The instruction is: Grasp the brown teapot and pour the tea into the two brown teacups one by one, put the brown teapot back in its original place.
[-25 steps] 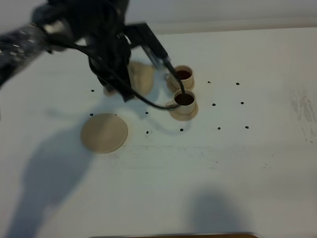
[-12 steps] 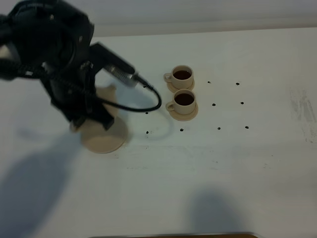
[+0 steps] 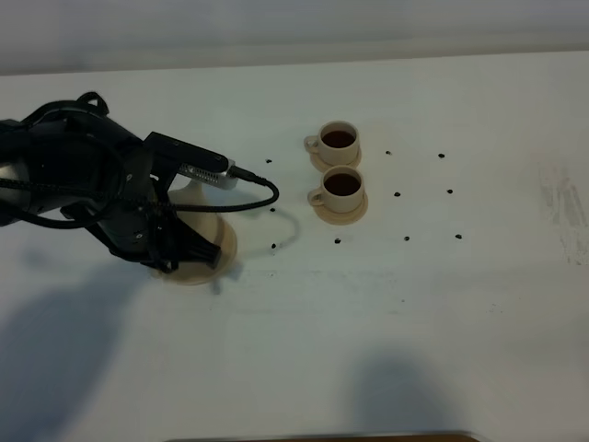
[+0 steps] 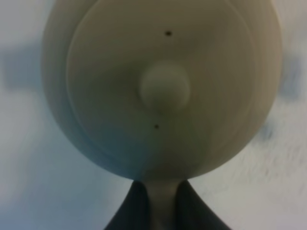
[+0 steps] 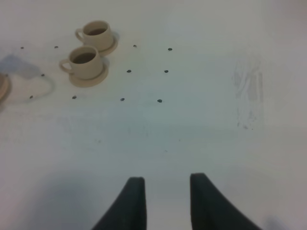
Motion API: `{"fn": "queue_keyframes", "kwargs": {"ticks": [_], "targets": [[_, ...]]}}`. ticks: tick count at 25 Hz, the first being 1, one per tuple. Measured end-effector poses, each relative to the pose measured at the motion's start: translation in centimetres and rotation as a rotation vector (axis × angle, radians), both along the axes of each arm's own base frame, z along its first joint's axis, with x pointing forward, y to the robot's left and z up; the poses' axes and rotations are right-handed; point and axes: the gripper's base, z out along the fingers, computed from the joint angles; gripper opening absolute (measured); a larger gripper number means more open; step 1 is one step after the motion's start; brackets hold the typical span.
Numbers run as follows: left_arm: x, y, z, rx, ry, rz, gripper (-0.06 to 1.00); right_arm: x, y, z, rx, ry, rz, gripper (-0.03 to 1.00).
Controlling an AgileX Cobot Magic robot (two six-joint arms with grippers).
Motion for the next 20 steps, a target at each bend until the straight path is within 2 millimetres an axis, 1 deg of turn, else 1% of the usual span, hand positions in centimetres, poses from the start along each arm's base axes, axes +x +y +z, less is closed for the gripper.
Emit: {"fn": "queue_keyframes", "kwargs": {"ticks": [4,9,14,20], "targets": [[0.0,0.5,-0.6,-0.063,-0.011,0.057,0.16,0.0,0.0,0.0,0.0,0.0,0.0,0.22],[0.0,0.3,-0.8,-0.093,-0.001,0.084,0.16,0.0,0.0,0.0,0.0,0.0,0.0,0.22],[0.0,0.3,-1.0,-0.098,0.01,0.094,0.16,0.0,0.0,0.0,0.0,0.0,0.0,0.22],[0.1,0.2,-2.2,-0.083,0.041,0.096,0.16,0.0,0.0,0.0,0.0,0.0,0.0,0.22]]}}
